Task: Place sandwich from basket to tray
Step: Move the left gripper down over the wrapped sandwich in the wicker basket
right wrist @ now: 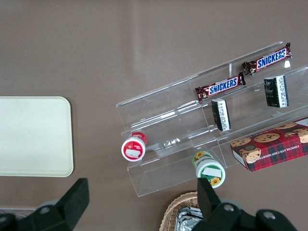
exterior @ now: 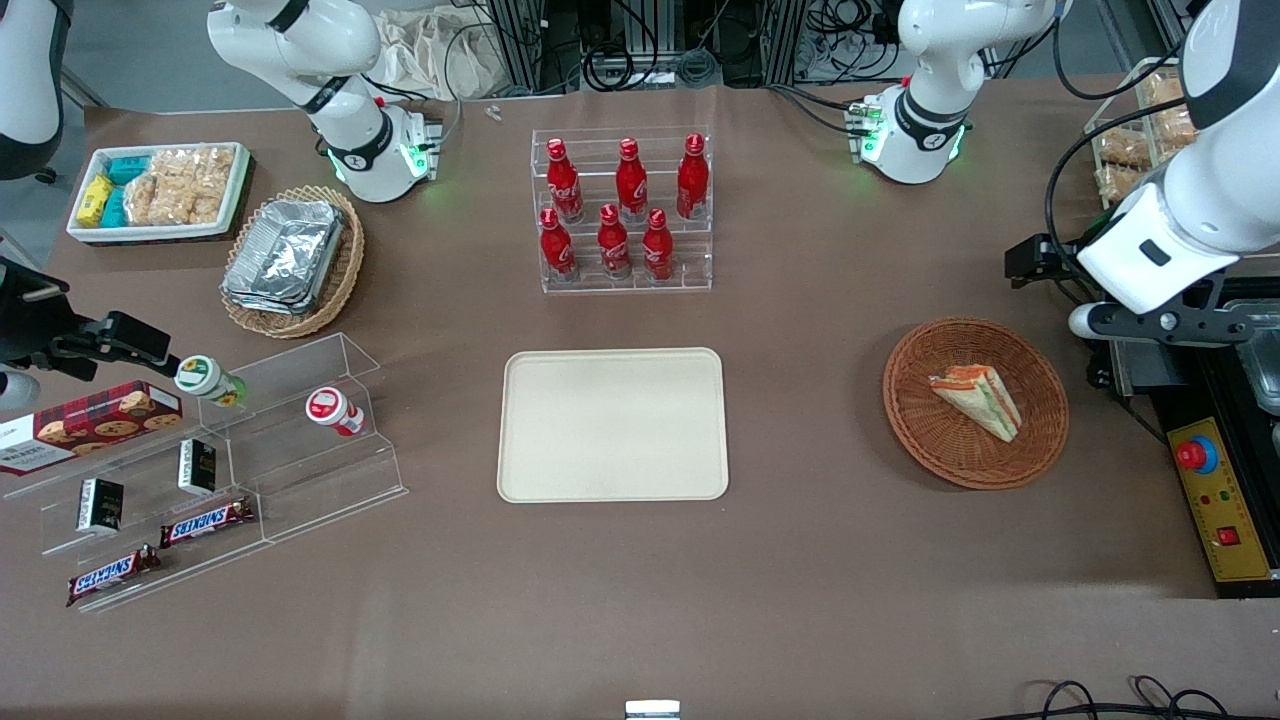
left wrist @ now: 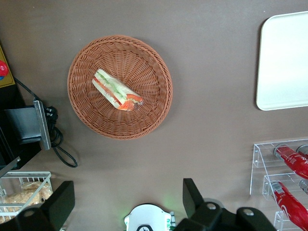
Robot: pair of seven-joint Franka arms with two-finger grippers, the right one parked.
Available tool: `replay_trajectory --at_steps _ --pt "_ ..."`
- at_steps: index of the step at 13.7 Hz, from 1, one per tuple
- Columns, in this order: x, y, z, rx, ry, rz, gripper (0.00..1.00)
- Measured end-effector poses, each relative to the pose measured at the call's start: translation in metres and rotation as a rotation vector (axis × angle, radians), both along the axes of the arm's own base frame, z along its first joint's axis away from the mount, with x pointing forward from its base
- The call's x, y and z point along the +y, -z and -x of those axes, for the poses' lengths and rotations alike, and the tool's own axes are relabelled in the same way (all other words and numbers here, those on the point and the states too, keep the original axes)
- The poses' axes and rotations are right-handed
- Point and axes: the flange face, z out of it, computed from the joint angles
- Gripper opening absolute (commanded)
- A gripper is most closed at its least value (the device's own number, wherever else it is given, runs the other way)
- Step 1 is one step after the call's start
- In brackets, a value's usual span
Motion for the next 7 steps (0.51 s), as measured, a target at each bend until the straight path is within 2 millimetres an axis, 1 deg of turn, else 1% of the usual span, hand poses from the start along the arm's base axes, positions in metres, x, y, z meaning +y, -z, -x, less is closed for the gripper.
replay_trajectory --at_steps 4,5,6,7 --pt "0.004 0.004 0.005 0.050 -0.006 -0.015 1.00" --pt "0.009 0.009 0.004 0.062 -0.023 -0.035 1.00" --pt "0.014 0.021 0.001 0.083 -0.056 -0.064 1.00" --pt "0.019 0.040 -0.004 0.120 -0.102 -0.089 1.00"
